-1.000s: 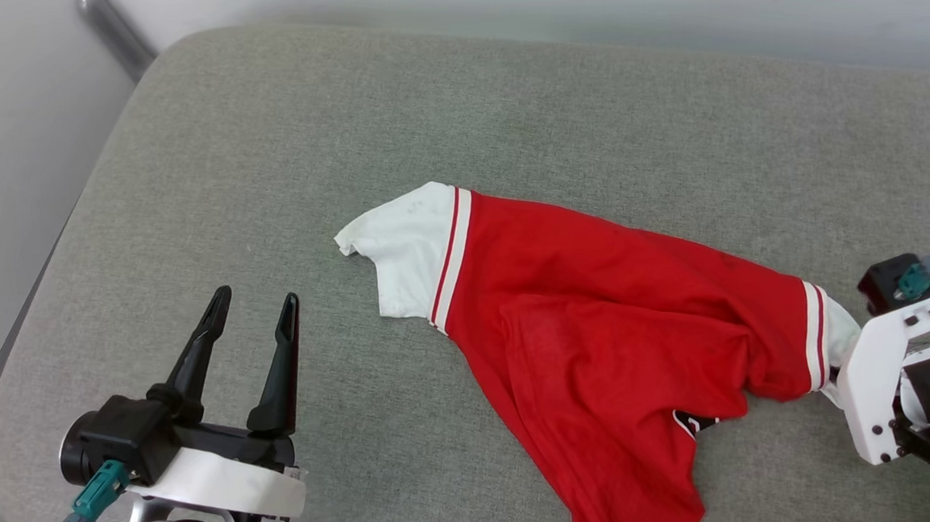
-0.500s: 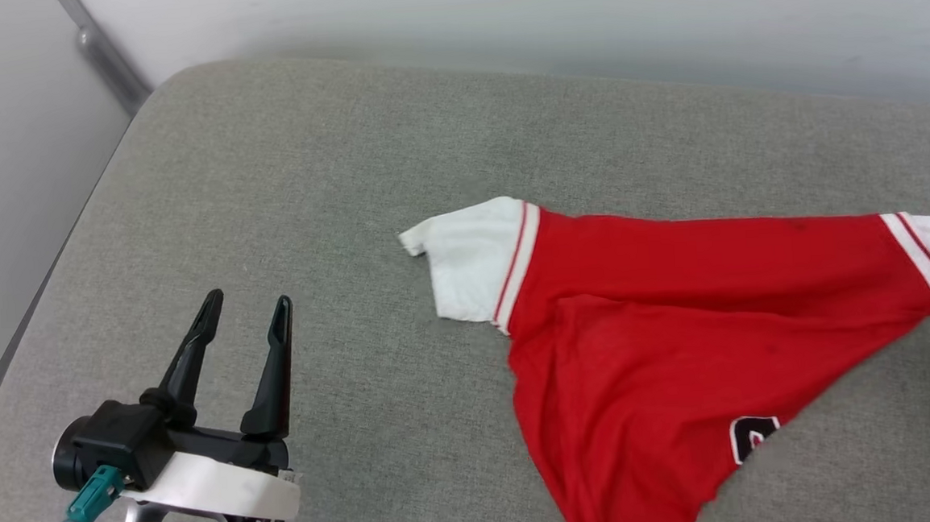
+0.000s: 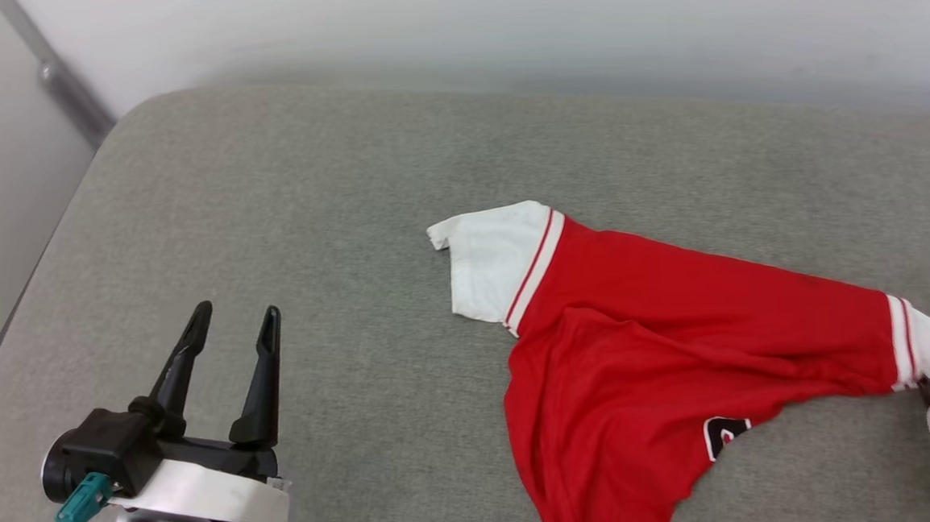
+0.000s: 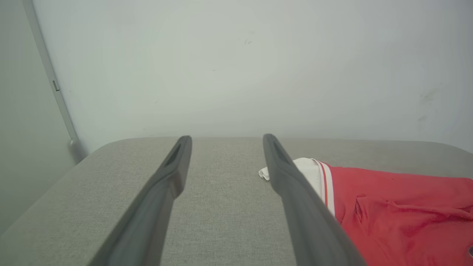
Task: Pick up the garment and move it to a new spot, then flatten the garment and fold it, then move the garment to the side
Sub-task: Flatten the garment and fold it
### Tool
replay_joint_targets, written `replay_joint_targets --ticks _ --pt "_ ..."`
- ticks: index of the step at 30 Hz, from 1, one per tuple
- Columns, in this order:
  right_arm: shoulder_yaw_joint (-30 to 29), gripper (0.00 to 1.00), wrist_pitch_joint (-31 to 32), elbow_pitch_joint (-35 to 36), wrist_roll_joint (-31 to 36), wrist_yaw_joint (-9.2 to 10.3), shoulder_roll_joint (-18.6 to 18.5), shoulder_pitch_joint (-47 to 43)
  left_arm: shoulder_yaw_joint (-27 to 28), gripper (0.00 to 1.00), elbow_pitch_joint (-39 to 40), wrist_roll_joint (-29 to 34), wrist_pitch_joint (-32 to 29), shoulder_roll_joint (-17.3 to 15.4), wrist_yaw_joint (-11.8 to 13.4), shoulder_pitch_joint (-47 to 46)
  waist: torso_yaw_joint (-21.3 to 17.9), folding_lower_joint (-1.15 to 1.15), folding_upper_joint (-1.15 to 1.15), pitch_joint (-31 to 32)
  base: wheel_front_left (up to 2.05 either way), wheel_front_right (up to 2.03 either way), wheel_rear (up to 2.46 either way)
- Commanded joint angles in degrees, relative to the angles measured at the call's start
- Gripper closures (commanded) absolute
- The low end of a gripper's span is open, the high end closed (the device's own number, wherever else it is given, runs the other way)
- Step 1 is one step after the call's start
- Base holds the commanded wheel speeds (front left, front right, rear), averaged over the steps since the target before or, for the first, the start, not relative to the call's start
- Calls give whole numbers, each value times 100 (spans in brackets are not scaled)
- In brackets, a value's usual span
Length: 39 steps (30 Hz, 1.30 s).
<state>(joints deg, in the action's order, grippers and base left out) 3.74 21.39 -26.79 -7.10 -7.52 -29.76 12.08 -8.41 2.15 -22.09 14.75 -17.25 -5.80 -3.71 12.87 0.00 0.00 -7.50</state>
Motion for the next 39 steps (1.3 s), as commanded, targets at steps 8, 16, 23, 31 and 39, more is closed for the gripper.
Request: replay_joint_targets --ticks 8,16,23,31,39 --pt "-465 0 -692 1143 -306 5 647 80 202 0 99 -284 -94 -154 -2 -51 -613 0 0 140 0 0 0" --pt "-975 0 -1233 2569 -204 5 1381 -302 326 0 159 -695 -391 -508 -90 -576 -1193 0 0 -27 0 0 0" --pt "-1248 0 -1643 3341 -71 5 2001 -501 52 0 -33 -1558 -1816 -1305 -154 -1537 -1649 0 0 -480 0 0 0" --pt "-1258 0 -1870 3562 61 5 2309 -408 -652 0 -784 -3176 -4500 -2223 -163 -2938 -2011 0 0 -1125 0 0 0" --pt "-1183 0 -2033 3415 153 4 2476 -258 -1210 0 -1651 -3304 -6075 -2546 -163 -3824 -2248 0 0 -1609 0 0 0"
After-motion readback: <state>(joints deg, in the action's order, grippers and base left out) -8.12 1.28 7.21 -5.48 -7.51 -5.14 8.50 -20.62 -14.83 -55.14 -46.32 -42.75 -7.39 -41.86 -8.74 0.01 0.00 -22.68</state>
